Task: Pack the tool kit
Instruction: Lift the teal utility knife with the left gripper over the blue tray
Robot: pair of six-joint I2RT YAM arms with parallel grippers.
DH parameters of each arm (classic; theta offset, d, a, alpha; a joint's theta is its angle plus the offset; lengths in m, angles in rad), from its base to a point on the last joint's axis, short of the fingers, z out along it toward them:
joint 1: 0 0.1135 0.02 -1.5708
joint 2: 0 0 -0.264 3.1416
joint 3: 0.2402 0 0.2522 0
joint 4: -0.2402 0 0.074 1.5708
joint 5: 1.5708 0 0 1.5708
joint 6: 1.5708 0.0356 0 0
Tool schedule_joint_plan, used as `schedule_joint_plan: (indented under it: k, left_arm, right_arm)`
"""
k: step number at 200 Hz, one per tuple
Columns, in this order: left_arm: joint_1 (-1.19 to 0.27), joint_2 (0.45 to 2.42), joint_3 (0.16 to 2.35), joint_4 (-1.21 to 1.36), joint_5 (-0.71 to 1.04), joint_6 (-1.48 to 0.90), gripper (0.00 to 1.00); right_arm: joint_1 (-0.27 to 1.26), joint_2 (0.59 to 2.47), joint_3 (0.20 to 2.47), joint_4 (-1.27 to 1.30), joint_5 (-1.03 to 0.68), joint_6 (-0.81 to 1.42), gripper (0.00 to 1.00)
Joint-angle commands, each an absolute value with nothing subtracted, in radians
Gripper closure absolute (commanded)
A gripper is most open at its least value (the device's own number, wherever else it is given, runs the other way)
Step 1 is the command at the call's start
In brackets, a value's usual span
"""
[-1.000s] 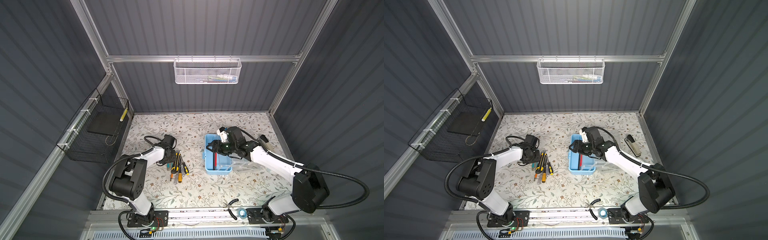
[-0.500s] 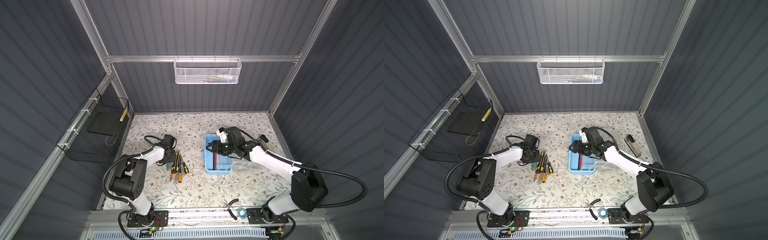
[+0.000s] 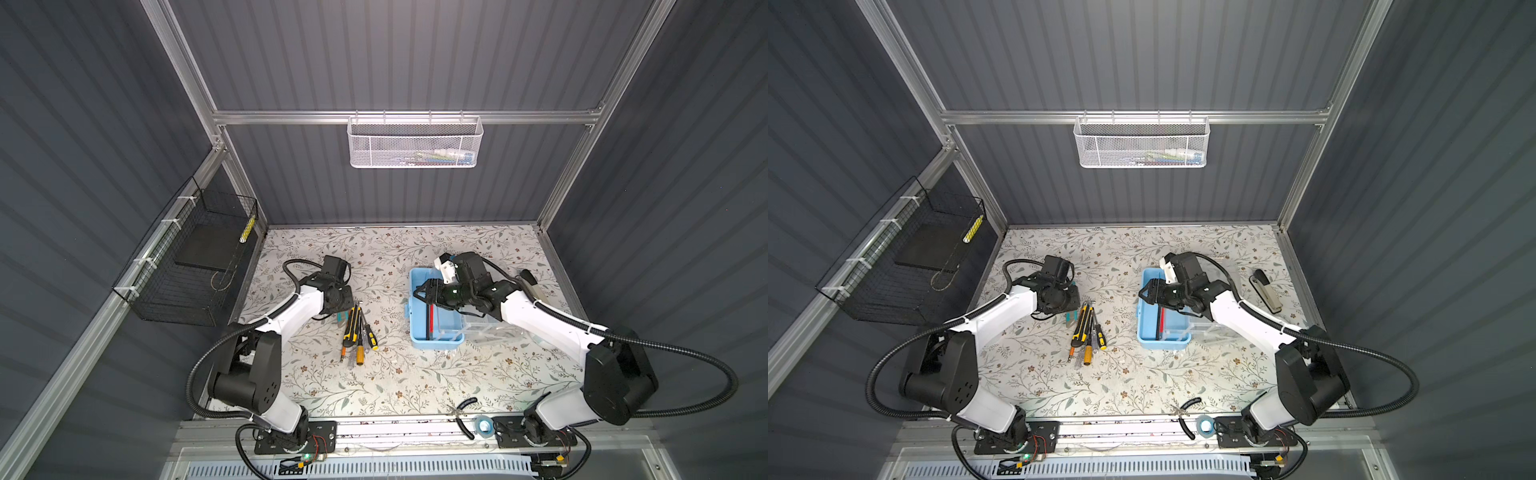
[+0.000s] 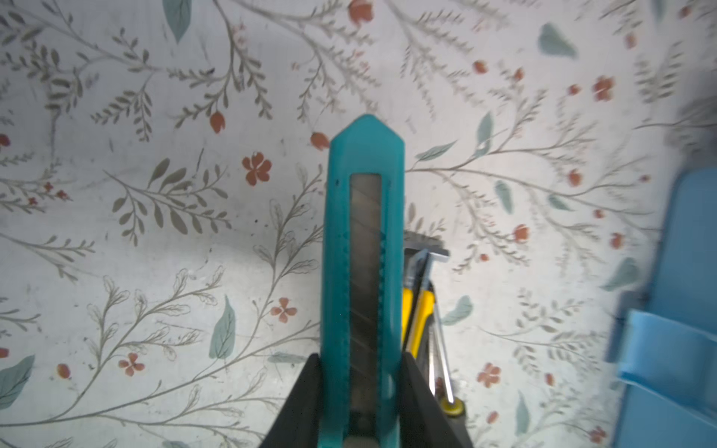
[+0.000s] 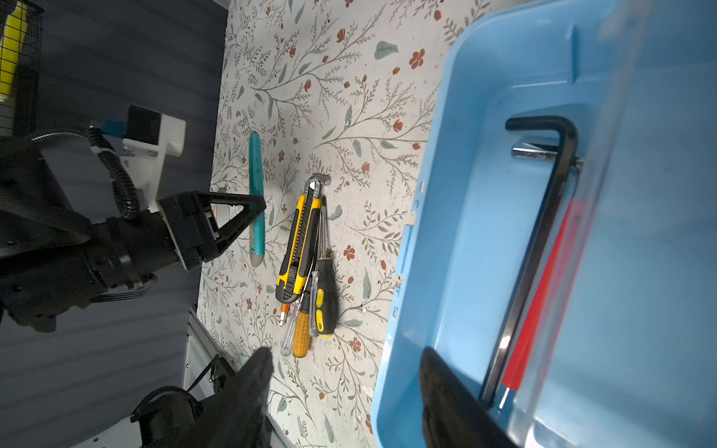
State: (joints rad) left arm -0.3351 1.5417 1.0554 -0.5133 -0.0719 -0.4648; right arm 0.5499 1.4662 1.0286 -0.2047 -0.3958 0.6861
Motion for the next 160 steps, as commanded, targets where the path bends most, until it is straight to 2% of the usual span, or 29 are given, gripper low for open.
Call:
schedule_joint_plan:
  k: [1, 66, 115, 160]
  left_arm:
    - [-0.360, 1.487, 1.115, -0.538, 0.018, -0.507, 0.82]
    - [-0.563, 1.499, 1.234, -0.301, 0.263, -0.685, 0.82]
    - [-0.714, 1.641, 1.399, -0.150, 0.310, -0.742, 0.82]
    - [-0.776, 1.775, 1.455, -0.071, 0.362, -0.801, 0.83]
  right_arm:
    - [0.530, 1.394, 1.063, -0.238, -0.378, 0.655, 0.39]
    - [0.412, 1.213, 1.037, -0.309, -0.302, 0.612, 0.38]
    - [0.346, 1.126, 1.005, -0.332, -0.290, 0.591, 0.37]
    - [0.339, 1.059, 0.975, -0.336, -0.290, 0.598, 0.37]
